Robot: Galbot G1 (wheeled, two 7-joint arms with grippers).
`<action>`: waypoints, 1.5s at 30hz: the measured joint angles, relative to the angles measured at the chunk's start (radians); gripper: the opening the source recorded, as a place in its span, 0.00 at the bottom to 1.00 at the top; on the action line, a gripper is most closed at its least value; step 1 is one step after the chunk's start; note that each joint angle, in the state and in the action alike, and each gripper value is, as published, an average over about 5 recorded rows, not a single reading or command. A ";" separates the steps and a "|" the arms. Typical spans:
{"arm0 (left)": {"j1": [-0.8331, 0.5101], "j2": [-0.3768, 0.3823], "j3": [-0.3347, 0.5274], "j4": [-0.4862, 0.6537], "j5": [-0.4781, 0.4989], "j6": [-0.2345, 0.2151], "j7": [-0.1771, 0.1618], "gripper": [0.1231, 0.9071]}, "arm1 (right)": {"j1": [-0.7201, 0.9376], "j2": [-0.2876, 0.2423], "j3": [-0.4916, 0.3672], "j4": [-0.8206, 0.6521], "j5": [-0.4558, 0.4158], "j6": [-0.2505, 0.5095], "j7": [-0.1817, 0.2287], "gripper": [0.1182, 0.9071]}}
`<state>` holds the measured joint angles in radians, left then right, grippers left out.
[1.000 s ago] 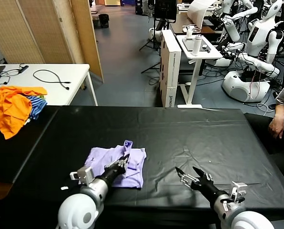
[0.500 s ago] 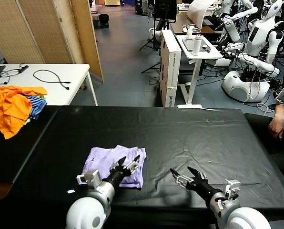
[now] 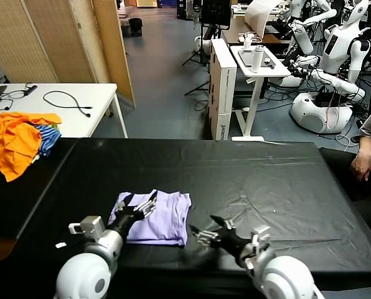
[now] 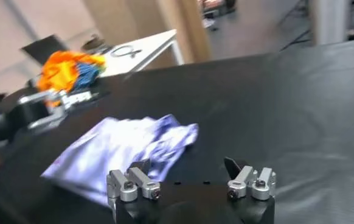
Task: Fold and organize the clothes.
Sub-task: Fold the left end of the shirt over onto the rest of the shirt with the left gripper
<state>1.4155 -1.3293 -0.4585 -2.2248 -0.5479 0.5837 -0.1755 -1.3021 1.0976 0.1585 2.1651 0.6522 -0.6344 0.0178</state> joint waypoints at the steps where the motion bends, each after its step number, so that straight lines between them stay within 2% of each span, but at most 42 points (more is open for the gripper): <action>1: 0.003 0.000 -0.003 0.001 0.005 -0.001 0.000 1.00 | 0.008 0.005 -0.020 -0.008 -0.005 0.001 0.001 0.99; 4: 0.011 0.000 -0.008 0.004 0.016 -0.004 0.000 1.00 | 0.020 0.018 -0.068 -0.029 -0.013 0.001 0.003 0.88; 9: 0.014 0.000 -0.013 0.006 0.021 -0.006 0.000 1.00 | 0.019 0.041 -0.109 -0.056 -0.036 0.014 0.000 0.53; 11: 0.013 0.000 -0.015 0.007 0.021 -0.007 0.000 1.00 | 0.015 0.048 -0.115 -0.062 -0.047 0.022 -0.003 0.36; 15: 0.017 0.003 -0.020 0.007 0.022 -0.009 0.000 1.00 | 0.003 0.055 -0.116 -0.065 -0.056 0.032 -0.005 0.09; 17: 0.019 0.005 -0.023 0.008 0.022 -0.011 0.001 1.00 | -0.004 0.055 -0.111 -0.062 -0.056 0.032 -0.002 0.03; 26: 0.010 0.007 -0.033 0.029 0.023 -0.031 0.002 1.00 | -0.050 0.056 -0.069 -0.054 -0.035 0.003 0.041 0.03; 29: 0.009 0.006 -0.039 0.042 0.027 -0.048 0.009 1.00 | -0.064 0.060 -0.053 -0.044 -0.021 0.001 0.028 0.07; 30: 0.009 0.005 -0.041 0.047 0.029 -0.056 0.012 1.00 | -0.069 0.059 -0.048 -0.039 -0.018 0.007 0.021 0.11; 33: 0.015 0.004 -0.053 0.062 0.035 -0.082 0.024 1.00 | -0.084 0.056 -0.028 -0.020 -0.005 0.035 0.000 0.32; 34: 0.018 0.003 -0.057 0.067 0.038 -0.093 0.027 1.00 | -0.089 0.054 -0.019 -0.011 0.002 0.043 -0.004 0.41; 37: 0.029 -0.002 -0.074 0.085 0.050 -0.129 0.039 1.00 | -0.107 0.050 0.011 0.017 0.028 0.057 -0.012 0.65; 41: 0.045 -0.020 -0.101 0.111 0.051 -0.169 0.055 1.00 | -0.141 0.046 0.066 0.063 0.071 0.064 -0.017 0.92; 43: 0.053 -0.032 -0.117 0.125 0.050 -0.189 0.063 1.00 | -0.161 0.045 0.098 0.085 0.093 0.066 -0.015 0.98; 45: 0.062 -0.045 -0.133 0.140 0.042 -0.208 0.072 1.00 | -0.178 0.045 0.130 0.106 0.113 0.067 -0.011 0.99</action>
<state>1.4775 -1.3742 -0.5912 -2.0848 -0.5057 0.3756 -0.1030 -1.4804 1.1426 0.2881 2.2713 0.7651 -0.5673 0.0071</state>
